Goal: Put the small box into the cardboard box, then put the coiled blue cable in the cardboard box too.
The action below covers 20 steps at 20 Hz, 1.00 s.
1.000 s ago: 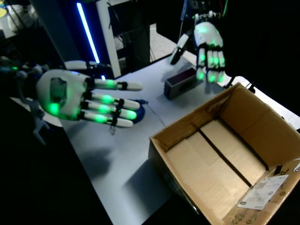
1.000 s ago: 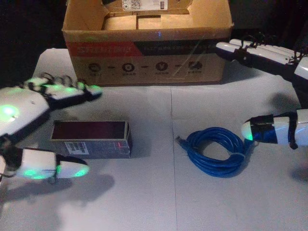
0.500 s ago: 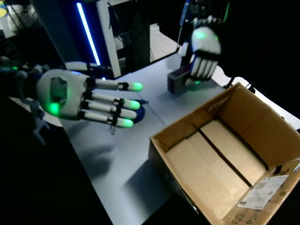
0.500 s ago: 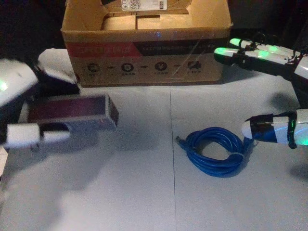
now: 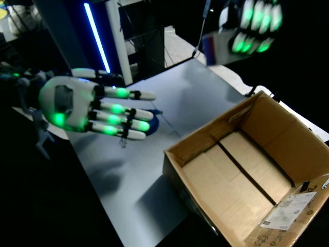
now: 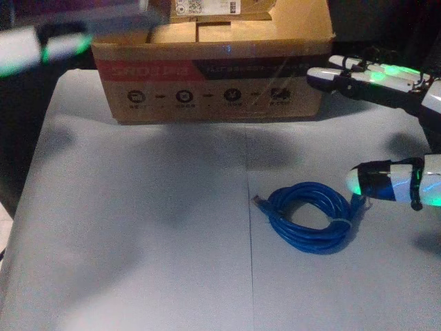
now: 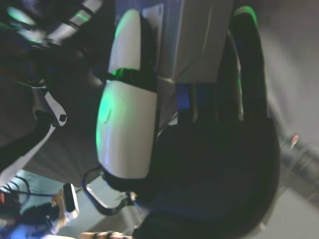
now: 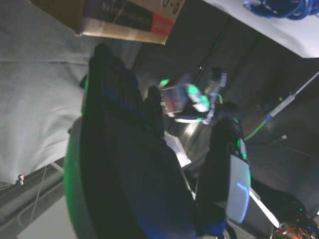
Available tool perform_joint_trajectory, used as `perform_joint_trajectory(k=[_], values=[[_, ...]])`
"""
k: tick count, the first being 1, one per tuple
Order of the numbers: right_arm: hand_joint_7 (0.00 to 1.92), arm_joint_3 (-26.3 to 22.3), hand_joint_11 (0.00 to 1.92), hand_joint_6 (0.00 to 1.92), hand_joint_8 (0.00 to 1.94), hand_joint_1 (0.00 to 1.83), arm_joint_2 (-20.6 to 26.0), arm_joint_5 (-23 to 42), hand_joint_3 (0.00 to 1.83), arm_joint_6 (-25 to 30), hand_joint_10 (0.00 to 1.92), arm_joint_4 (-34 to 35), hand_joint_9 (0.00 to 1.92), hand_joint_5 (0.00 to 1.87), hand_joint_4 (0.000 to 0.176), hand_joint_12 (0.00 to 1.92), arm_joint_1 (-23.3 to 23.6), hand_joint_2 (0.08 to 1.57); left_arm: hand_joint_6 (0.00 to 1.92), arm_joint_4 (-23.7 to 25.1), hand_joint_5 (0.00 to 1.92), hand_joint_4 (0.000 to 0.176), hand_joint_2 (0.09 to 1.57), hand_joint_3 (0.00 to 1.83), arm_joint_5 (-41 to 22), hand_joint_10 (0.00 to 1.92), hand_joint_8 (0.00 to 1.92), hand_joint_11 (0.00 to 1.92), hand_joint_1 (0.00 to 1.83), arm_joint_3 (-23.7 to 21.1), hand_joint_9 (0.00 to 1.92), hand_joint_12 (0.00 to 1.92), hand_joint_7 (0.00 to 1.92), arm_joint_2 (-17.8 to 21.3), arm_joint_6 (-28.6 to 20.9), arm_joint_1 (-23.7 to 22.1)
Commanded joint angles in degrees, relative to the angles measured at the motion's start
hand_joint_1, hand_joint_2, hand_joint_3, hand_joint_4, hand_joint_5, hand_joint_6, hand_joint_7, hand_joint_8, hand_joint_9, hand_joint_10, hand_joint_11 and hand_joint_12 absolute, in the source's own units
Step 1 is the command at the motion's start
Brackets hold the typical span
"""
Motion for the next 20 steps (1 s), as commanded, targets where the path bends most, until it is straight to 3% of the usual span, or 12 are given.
perform_joint_trajectory(k=[1, 4, 9, 10, 11, 12, 13, 14, 15, 16, 18, 20], values=[[0.0, 0.2, 0.0, 0.01, 0.0, 0.56, -0.08, 7.04, 0.0, 0.22, 0.0, 1.01, 0.0, 0.13, 0.176, 0.0, 0.61, 1.1, 1.03, 0.44, 0.96, 0.0, 1.12, 0.0, -0.47, 0.95, 1.28, 0.6, 1.37, 0.92, 0.92, 1.17, 0.89, -1.4, 0.15, -2.42], [0.0, 0.54, 0.0, 0.01, 0.0, 0.55, -0.56, 7.05, 0.0, 0.22, 0.0, 0.94, 0.0, 0.13, 0.176, 0.0, 0.6, 1.11, 1.03, 3.4, 0.96, 0.0, 1.12, 0.0, 11.78, 0.95, 1.28, 0.6, 1.37, 7.91, 0.92, 1.17, 0.89, -8.39, 0.28, -12.91], [0.0, 2.33, 0.0, 0.0, 0.0, 0.59, -2.92, 7.06, 0.0, 0.22, 0.0, 0.11, 0.0, 0.13, 0.176, 0.0, 0.65, 1.09, 0.98, -1.06, 0.98, 0.0, 1.13, 0.0, 21.32, 0.95, 1.38, 0.6, 1.36, 18.67, 0.92, 1.18, 0.82, -18.95, 0.94, -13.82], [0.0, 2.41, 0.0, 0.0, 0.0, 0.56, -2.92, 7.07, 0.0, 0.22, 0.0, -0.24, 0.0, 0.14, 0.176, 0.0, 0.66, 1.1, 0.46, -1.08, 0.82, 0.0, 1.1, 0.0, 23.72, 0.66, 0.59, 0.39, 1.09, 20.91, 0.73, 1.38, 0.78, -20.95, 0.94, -14.71], [0.0, 2.62, 0.0, 0.0, 0.0, 0.53, -3.07, 7.09, 0.01, 0.23, 0.0, -0.36, 0.0, 0.14, 0.176, 0.0, 0.66, 1.11, 0.96, -1.03, 0.89, 0.006, 1.14, 0.0, 25.1, 1.05, 0.57, 0.37, 1.05, 22.43, 0.64, 1.72, 0.83, -22.16, 0.95, -15.07], [0.0, 2.85, 0.0, 0.0, 0.0, 0.48, -3.32, 7.09, 0.01, 0.23, 0.0, -0.55, 0.0, 0.13, 0.176, 0.0, 0.66, 1.13, 0.53, -0.96, 0.76, 0.0, 1.08, 0.0, 25.99, 1.2, 0.67, 0.54, 1.04, 23.46, 0.68, 1.77, 0.82, -22.96, 0.95, -15.18], [0.0, 3.17, 0.0, 0.0, 0.0, 0.48, -3.66, 7.09, 0.01, 0.23, 0.0, -0.78, 0.0, 0.13, 0.176, 0.0, 0.66, 1.14, 0.75, -0.96, 0.89, 0.0, 1.14, 0.0, 26.91, 1.21, 1.22, 0.56, 1.2, 24.45, 0.7, 1.77, 0.88, -23.65, 0.96, -15.18], [0.0, 3.32, 0.0, 0.0, 0.0, 0.49, -3.86, 7.09, 0.01, 0.23, 0.0, -0.87, 0.0, 0.12, 0.176, 0.0, 0.66, 1.14, 0.36, -0.86, 0.61, 0.0, 1.05, 0.0, 27.44, 0.63, 0.48, 0.17, 1.01, 24.99, 0.46, 1.39, 0.56, -24.01, 0.97, -15.17], [0.0, 3.31, 0.0, 0.0, 0.0, 0.53, -3.84, 7.09, 0.0, 0.33, 0.0, -0.9, 0.0, 0.12, 0.176, 0.0, 0.66, 1.13, 0.03, -0.76, 0.35, 0.116, 0.96, 0.0, 27.34, 0.14, 0.03, 0.01, 0.74, 24.95, 0.23, 1.12, 0.29, -24.01, 1.0, -15.16], [0.0, 3.31, 0.0, 0.0, 0.0, 0.56, -3.84, 7.09, 0.0, 0.51, 0.0, -0.9, 0.0, 0.12, 0.176, 0.0, 0.66, 1.11, 0.02, -0.77, 0.21, 0.159, 0.92, 0.0, 27.11, 0.05, 0.03, 0.0, 0.69, 24.82, 0.11, 0.69, 0.12, -23.92, 1.0, -15.17], [0.0, 3.31, 0.0, 0.0, 0.0, 0.56, -3.82, 7.09, 0.0, 0.56, 0.0, -0.9, 0.0, 0.13, 0.176, 0.0, 0.65, 1.1, 0.0, -0.67, 0.13, 0.176, 0.91, 0.0, 26.0, 0.0, 0.0, 0.0, 0.71, 23.84, 0.03, 0.17, 0.02, -22.75, 1.03, -15.16], [0.0, 3.3, 0.0, 0.01, 0.0, 0.59, -3.71, 7.09, 0.0, 0.65, 0.0, -0.83, 0.0, 0.15, 0.176, 0.0, 0.65, 1.09, 0.0, -0.45, 0.12, 0.176, 0.91, 0.0, 23.89, 0.01, 0.0, 0.0, 0.69, 20.99, 0.02, 0.16, 0.01, -19.96, 2.29, -15.14]])
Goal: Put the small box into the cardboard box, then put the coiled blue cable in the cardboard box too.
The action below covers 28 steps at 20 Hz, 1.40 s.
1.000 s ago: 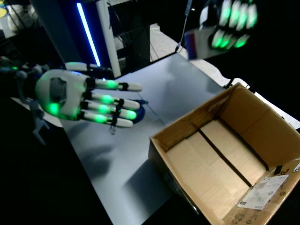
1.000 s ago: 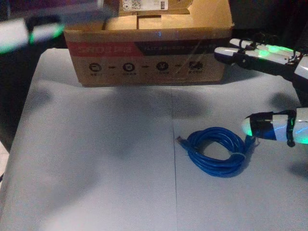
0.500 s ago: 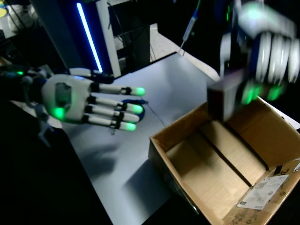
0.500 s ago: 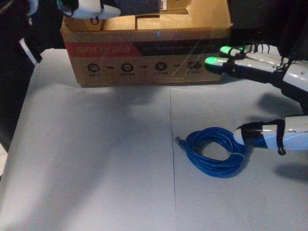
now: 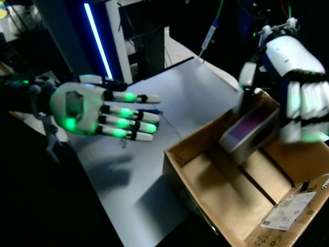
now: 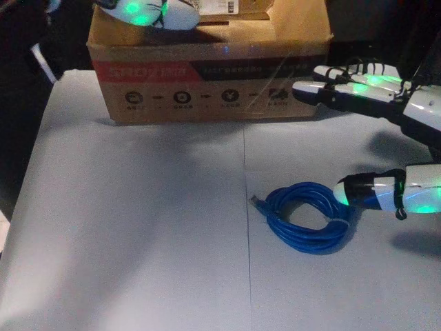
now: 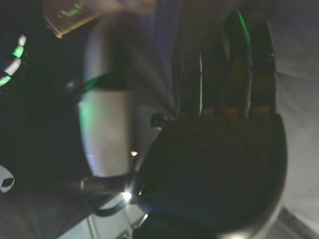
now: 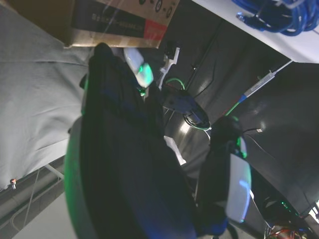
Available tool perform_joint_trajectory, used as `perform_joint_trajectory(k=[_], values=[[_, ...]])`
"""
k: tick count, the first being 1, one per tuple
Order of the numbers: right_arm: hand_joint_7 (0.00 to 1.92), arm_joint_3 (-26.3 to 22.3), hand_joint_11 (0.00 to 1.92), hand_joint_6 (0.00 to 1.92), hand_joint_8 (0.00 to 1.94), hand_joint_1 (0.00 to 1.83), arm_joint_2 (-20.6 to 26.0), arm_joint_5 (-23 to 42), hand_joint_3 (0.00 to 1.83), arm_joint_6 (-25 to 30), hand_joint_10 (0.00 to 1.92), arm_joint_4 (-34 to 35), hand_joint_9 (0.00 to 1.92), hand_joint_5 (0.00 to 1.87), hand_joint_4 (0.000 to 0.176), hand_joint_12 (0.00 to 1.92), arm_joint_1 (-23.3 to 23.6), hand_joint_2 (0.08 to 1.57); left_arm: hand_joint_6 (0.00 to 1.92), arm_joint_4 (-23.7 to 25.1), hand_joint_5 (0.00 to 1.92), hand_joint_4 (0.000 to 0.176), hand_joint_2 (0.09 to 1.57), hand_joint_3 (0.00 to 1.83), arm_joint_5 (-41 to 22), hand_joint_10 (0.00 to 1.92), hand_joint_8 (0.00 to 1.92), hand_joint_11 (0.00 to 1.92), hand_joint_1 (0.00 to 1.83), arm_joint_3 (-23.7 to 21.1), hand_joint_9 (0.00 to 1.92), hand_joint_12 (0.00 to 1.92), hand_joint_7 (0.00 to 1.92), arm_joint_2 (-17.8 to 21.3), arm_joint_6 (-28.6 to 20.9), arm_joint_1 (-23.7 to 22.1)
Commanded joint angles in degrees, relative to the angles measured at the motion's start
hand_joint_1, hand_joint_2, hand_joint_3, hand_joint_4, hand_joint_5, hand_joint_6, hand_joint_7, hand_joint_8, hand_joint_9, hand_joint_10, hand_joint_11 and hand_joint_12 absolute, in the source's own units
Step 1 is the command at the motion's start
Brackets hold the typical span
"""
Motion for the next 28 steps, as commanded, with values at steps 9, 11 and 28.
perform_joint_trajectory(k=[9, 11, 28], values=[[0.0, -0.67, 0.0, 0.0, 0.0, 0.69, 1.35, 6.83, 0.0, 2.2, 0.0, 0.97, 0.0, 0.09, 0.176, 0.0, 0.61, 0.96, 0.0, 2.42, 0.1, 0.176, 0.88, 0.0, -19.36, 0.0, 0.0, 0.0, 0.53, -19.63, 0.01, 0.28, 0.02, 20.88, 3.75, 11.34], [0.0, -1.15, 0.0, 0.0, 0.0, 0.67, 1.34, 6.78, 0.0, 2.61, 0.0, 0.88, 0.0, 0.08, 0.176, 0.0, 0.48, 0.97, 0.0, 2.08, 0.16, 0.176, 0.87, 0.0, -23.48, 0.0, 0.01, 0.0, 0.58, -23.51, 0.02, 0.21, 0.04, 24.01, 3.64, 16.15], [0.0, 0.78, 0.0, 0.0, 0.0, 0.79, -4.87, -3.64, 0.0, 4.22, 0.0, -5.35, 0.0, 0.0, 0.176, 0.0, -0.09, 0.75, 0.0, -7.56, 0.0, 0.176, 0.77, 0.01, -39.03, 0.0, 0.0, 0.0, 0.6, -31.51, 0.0, 0.0, 0.0, 26.1, -3.41, 38.82]])
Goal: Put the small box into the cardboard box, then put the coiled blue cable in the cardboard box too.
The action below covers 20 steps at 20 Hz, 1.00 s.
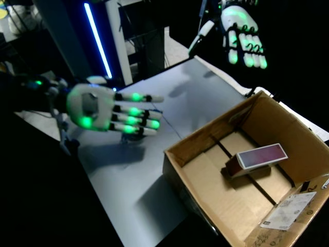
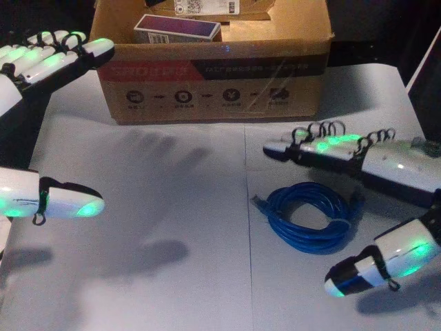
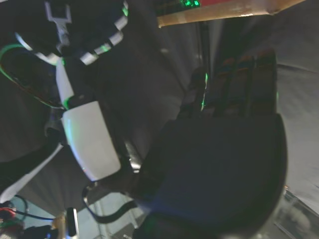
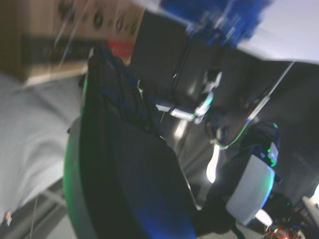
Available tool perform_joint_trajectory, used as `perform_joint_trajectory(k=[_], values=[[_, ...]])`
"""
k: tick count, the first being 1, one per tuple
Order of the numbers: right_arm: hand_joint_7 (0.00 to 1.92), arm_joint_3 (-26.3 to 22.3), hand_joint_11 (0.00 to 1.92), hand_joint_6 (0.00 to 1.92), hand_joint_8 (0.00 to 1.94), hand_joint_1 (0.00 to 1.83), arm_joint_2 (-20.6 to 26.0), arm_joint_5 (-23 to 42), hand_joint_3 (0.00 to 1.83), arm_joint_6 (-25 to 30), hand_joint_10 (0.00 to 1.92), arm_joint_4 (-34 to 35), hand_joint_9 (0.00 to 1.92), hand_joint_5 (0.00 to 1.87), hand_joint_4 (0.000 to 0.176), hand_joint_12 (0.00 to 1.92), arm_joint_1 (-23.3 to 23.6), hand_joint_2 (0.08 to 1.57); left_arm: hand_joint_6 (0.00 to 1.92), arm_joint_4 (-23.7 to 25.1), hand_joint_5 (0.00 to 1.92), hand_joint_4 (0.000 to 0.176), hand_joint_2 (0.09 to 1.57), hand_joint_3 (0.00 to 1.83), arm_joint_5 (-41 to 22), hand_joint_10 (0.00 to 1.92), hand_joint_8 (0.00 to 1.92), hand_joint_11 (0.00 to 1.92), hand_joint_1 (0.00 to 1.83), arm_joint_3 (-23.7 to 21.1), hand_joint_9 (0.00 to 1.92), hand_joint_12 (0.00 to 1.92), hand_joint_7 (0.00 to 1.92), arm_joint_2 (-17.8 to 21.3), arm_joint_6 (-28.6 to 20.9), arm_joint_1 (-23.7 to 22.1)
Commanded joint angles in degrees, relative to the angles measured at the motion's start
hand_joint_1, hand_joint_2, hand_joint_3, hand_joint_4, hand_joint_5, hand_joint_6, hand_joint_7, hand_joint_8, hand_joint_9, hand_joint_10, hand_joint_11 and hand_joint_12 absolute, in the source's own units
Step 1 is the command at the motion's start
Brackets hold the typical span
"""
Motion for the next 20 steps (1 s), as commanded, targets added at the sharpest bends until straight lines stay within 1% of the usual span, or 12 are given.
perform_joint_trajectory(k=[1, 3, 6, 11, 14, 15, 16, 17, 18, 19, 20], values=[[0.0, 0.42, 0.0, 0.0, 0.0, 0.78, -0.31, 5.12, 0.01, 0.27, 0.0, 0.35, 0.0, 0.0, 0.176, 0.0, 0.61, 0.75, 0.0, -0.38, 0.0, 0.176, 0.78, 0.01, -7.47, 0.0, 0.0, 0.0, 0.59, 0.01, 0.0, 0.0, 0.0, -0.33, -0.44, -0.4], [0.0, 0.99, 0.0, 0.0, 0.0, 0.77, -0.89, 3.25, 0.01, 0.27, 0.0, -0.59, 0.0, 0.0, 0.176, 0.0, 0.84, 0.79, 0.0, -0.4, 0.0, 0.176, 0.78, 0.0, -7.46, 0.0, 0.0, 0.0, 0.6, 0.01, 0.0, 0.0, 0.0, -0.55, -0.5, -0.38], [0.0, 1.9, 0.0, 0.0, 0.0, 0.79, -2.03, 0.1, 0.02, 0.27, 0.0, -2.41, 0.0, 0.0, 0.176, 0.0, 1.37, 0.82, 0.0, -0.58, 0.0, 0.176, 0.78, 0.0, -7.41, 0.0, 0.0, 0.0, 0.59, 0.01, 0.0, 0.0, 0.0, -1.0, -0.53, -0.29], [0.0, 2.49, 0.0, 0.01, 0.0, 0.8, -2.38, -1.11, 0.01, 0.26, 0.0, -2.88, 0.0, 0.04, 0.176, 0.0, 1.39, 0.84, 0.0, -0.62, 0.02, 0.176, 0.79, 0.01, -7.29, 0.0, 0.0, 0.0, 0.6, 0.02, 0.0, 0.0, 0.0, -1.28, -0.68, -0.27], [0.0, 2.77, 0.01, 0.01, 0.0, 0.87, -2.76, -1.66, 0.01, 0.26, 0.0, -3.08, 0.0, 0.06, 0.176, 0.0, 1.39, 0.84, 0.0, -0.72, 0.03, 0.176, 0.8, 0.01, -7.31, 0.0, 0.0, 0.0, 0.6, 0.03, 0.0, 0.0, 0.0, -1.42, -0.77, -0.27], [0.0, 2.85, 0.05, 0.02, 0.0, 0.88, -2.85, -1.8, 0.0, 0.26, 0.02, -3.15, 0.04, 0.08, 0.176, 0.02, 1.39, 0.84, 0.0, -0.72, 0.02, 0.176, 0.8, 0.01, -7.31, 0.0, 0.0, 0.0, 0.6, 0.03, 0.0, 0.0, 0.0, -1.42, -0.79, -0.26], [0.14, 2.89, 0.2, 0.0, 0.0, 0.94, -2.86, -1.83, 0.0, 0.26, 0.02, -3.15, 0.23, 0.15, 0.176, 0.14, 1.39, 0.83, 0.0, -0.74, 0.02, 0.176, 0.8, 0.01, -7.31, 0.0, 0.0, 0.0, 0.59, 0.04, 0.0, 0.0, 0.0, -1.43, -0.79, -0.24], [0.16, 2.9, 0.17, 0.0, 0.0, 0.95, -2.86, -1.83, 0.0, 0.26, 0.01, -3.15, 0.27, 0.17, 0.176, 0.27, 1.39, 0.83, 0.0, -0.81, 0.02, 0.176, 0.8, 0.01, -7.32, 0.0, 0.0, 0.0, 0.58, 0.06, 0.0, 0.0, 0.0, -1.46, -0.79, -0.22], [0.24, 2.91, 0.14, 0.0, 0.0, 0.96, -2.86, -1.83, 0.0, 0.26, 0.0, -3.15, 0.38, 0.23, 0.17, 0.61, 1.39, 0.84, 0.0, -0.88, 0.02, 0.176, 0.8, 0.0, -7.32, 0.0, 0.0, 0.0, 0.58, 0.08, 0.0, 0.0, 0.0, -1.49, -0.79, -0.19], [0.34, 2.91, 0.09, 0.0, 0.0, 0.98, -2.86, -1.83, 0.0, 0.26, 0.0, -3.15, 0.47, 0.26, 0.151, 0.89, 1.39, 0.85, 0.0, -0.96, 0.01, 0.176, 0.8, 0.0, -7.32, 0.0, 0.0, 0.01, 0.57, 0.11, 0.0, 0.0, 0.0, -1.53, -0.8, -0.17], [0.34, 2.91, 0.06, 0.0, 0.0, 0.98, -2.87, -1.83, 0.0, 0.26, 0.0, -3.15, 0.46, 0.27, 0.149, 0.93, 1.39, 0.85, 0.0, -1.0, 0.01, 0.176, 0.8, 0.0, -7.33, 0.0, 0.0, 0.02, 0.57, 0.13, 0.0, 0.01, 0.0, -1.59, -0.8, -0.16]])
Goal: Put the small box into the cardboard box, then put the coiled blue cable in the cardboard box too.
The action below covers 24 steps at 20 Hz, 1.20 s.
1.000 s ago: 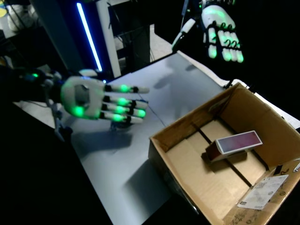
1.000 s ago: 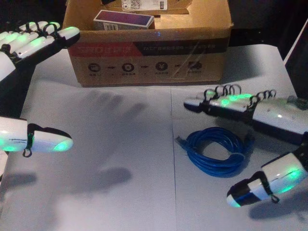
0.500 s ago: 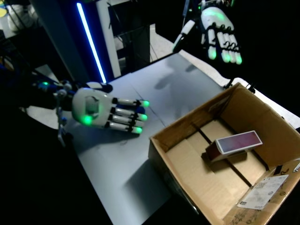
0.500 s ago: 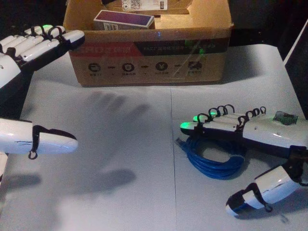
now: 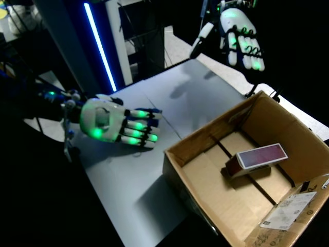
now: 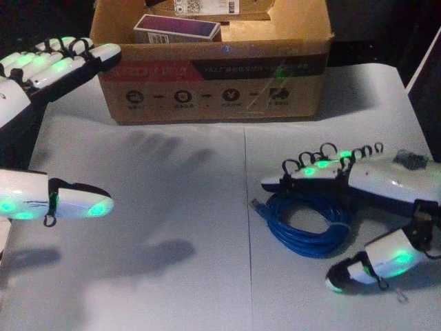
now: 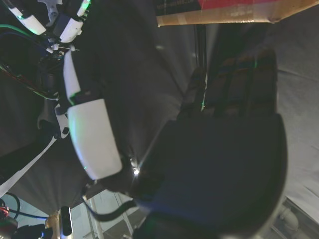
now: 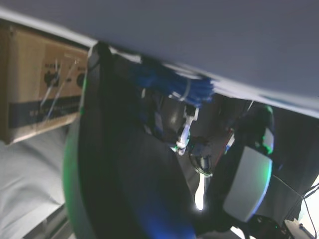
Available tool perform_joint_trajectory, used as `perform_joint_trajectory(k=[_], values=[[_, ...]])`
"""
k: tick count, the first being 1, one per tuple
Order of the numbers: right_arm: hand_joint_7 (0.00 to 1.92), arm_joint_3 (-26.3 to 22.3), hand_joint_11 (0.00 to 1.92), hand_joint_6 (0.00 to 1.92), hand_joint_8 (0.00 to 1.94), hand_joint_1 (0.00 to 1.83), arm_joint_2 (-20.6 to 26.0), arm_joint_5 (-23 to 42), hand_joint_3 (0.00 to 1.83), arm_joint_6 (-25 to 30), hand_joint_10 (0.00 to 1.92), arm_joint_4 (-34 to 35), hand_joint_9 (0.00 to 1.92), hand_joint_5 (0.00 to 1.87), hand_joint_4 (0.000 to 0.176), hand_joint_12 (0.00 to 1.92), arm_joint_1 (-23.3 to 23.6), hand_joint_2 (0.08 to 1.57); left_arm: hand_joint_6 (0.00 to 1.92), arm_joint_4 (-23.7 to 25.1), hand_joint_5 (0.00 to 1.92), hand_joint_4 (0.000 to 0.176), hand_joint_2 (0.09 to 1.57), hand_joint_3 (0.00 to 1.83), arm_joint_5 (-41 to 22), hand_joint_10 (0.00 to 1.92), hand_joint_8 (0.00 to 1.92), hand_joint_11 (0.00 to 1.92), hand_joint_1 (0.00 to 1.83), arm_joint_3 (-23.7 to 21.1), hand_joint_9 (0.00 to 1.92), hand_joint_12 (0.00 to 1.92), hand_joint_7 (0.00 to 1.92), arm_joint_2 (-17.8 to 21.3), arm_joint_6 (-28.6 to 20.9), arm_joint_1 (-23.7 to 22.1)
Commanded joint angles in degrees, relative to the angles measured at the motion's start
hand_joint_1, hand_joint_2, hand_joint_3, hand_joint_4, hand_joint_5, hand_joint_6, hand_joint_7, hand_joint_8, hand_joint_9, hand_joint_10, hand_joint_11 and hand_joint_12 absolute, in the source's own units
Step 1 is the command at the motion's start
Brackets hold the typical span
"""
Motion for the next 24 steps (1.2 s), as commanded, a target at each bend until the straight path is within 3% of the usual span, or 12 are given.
perform_joint_trajectory(k=[1, 5, 12, 14, 16, 18, 19, 20, 21, 22, 23, 24], values=[[0.29, -0.07, 0.0, 0.0, 0.0, 0.97, -0.38, 4.14, 0.0, 0.35, 0.0, 0.1, 0.36, 0.27, 0.165, 0.9, 0.41, 0.83, 0.0, -0.55, 0.01, 0.176, 0.8, 0.0, -7.24, 0.0, 0.0, 0.03, 0.56, 0.21, 0.0, 0.01, 0.0, -0.3, -0.3, -0.16], [0.09, 1.06, 0.0, 0.0, 0.0, 0.9, -1.35, 4.14, 0.0, 0.35, 0.0, -0.46, 0.16, 0.19, 0.176, 0.37, 2.69, 0.84, 0.0, -0.65, 0.02, 0.176, 0.81, 0.0, -7.23, 0.0, 0.0, 0.04, 0.55, 0.44, 0.0, 0.02, 0.0, -0.51, -0.31, -0.15], [0.08, 1.78, 0.0, 0.0, 0.0, 0.91, -3.17, 2.49, 0.0, 0.35, 0.0, -3.26, 0.17, 0.15, 0.176, 0.29, 3.94, 0.82, 0.0, -0.65, 0.02, 0.176, 0.81, 0.0, -7.39, 0.0, 0.0, 0.03, 0.55, 0.6, 0.0, 0.01, 0.0, -0.59, -0.41, -0.12], [0.12, 1.87, 0.0, 0.0, 0.0, 0.96, -3.09, 1.67, 0.0, 0.35, 0.01, -3.48, 0.22, 0.16, 0.176, 0.51, 3.94, 0.81, 0.0, -0.65, 0.02, 0.176, 0.81, 0.0, -7.43, 0.0, 0.0, 0.02, 0.54, 0.6, 0.0, 0.0, 0.0, -0.59, -0.47, -0.11], [0.28, 1.87, 0.12, 0.0, 0.0, 1.05, -2.65, 1.21, 0.0, 0.35, 0.03, -3.52, 0.46, 0.28, 0.17, 1.03, 3.93, 0.84, 0.0, -0.65, 0.02, 0.176, 0.81, 0.0, -7.47, 0.0, 0.0, 0.03, 0.54, 0.6, 0.0, 0.01, 0.0, -0.58, -0.6, -0.06], [0.4, 1.87, 0.31, 0.0, 0.01, 1.12, -2.3, 1.04, 0.0, 0.35, 0.07, -3.52, 0.64, 0.36, 0.127, 1.24, 3.93, 0.88, 0.0, -0.65, 0.02, 0.176, 0.81, 0.0, -7.58, 0.0, 0.0, 0.03, 0.53, 0.59, 0.0, 0.01, 0.0, -0.58, -0.87, 0.04], [0.47, 1.87, 1.02, 0.02, 0.51, 1.58, -2.14, 1.04, 0.0, 0.35, 1.74, -3.5, 0.73, 0.77, 0.0, 1.57, 3.93, 1.05, 0.0, -0.65, 0.02, 0.176, 0.81, 0.0, -7.67, 0.0, 0.0, 0.05, 0.52, 0.59, 0.0, 0.01, 0.0, -0.58, -1.11, 0.13], [0.47, 1.87, 1.02, 0.02, 0.51, 1.58, -2.13, 1.04, 0.0, 0.35, 1.74, -3.49, 0.73, 0.77, 0.0, 1.57, 3.93, 1.05, 0.0, -0.66, 0.02, 0.176, 0.81, 0.0, -7.68, 0.0, 0.0, 0.05, 0.52, 0.59, 0.0, 0.01, 0.0, -0.58, -1.12, 0.14], [0.25, 1.87, 1.14, 0.04, 1.31, 1.62, -2.03, 1.04, 0.0, 0.35, 1.9, -3.47, 0.79, 0.92, 0.0, 1.72, 3.93, 1.08, 0.0, -0.66, 0.01, 0.176, 0.82, 0.0, -7.75, 0.0, 0.0, 0.04, 0.53, 0.59, 0.0, 0.01, 0.0, -0.58, -1.15, 0.16], [0.25, 1.88, 1.19, 0.05, 1.51, 1.7, -1.99, 1.04, 0.0, 0.35, 1.92, -3.45, 0.84, 0.96, 0.0, 1.76, 3.93, 1.08, 0.0, -0.66, 0.01, 0.176, 0.82, 0.0, -7.84, 0.0, 0.0, 0.04, 0.53, 0.59, 0.0, 0.01, 0.0, -0.58, -1.17, 0.16], [0.27, 1.91, 1.26, 0.37, 1.69, 1.73, -1.99, 1.05, 0.0, 0.35, 1.92, -3.43, 0.93, 0.88, 0.0, 1.87, 3.94, 1.07, 0.0, -0.66, 0.01, 0.176, 0.82, 0.0, -7.87, 0.0, 0.0, 0.04, 0.52, 0.59, 0.0, 0.01, 0.0, -0.59, -1.18, 0.16], [0.26, 1.96, 1.33, 0.99, 1.9, 1.73, -1.99, 1.05, 0.0, 0.35, 1.92, -3.37, 0.99, 0.63, 0.0, 1.92, 3.94, 1.09, 0.0, -0.66, 0.02, 0.176, 0.82, 0.0, -7.87, 0.0, 0.0, 0.03, 0.54, 0.59, 0.0, 0.0, 0.0, -0.59, -1.18, 0.16]])
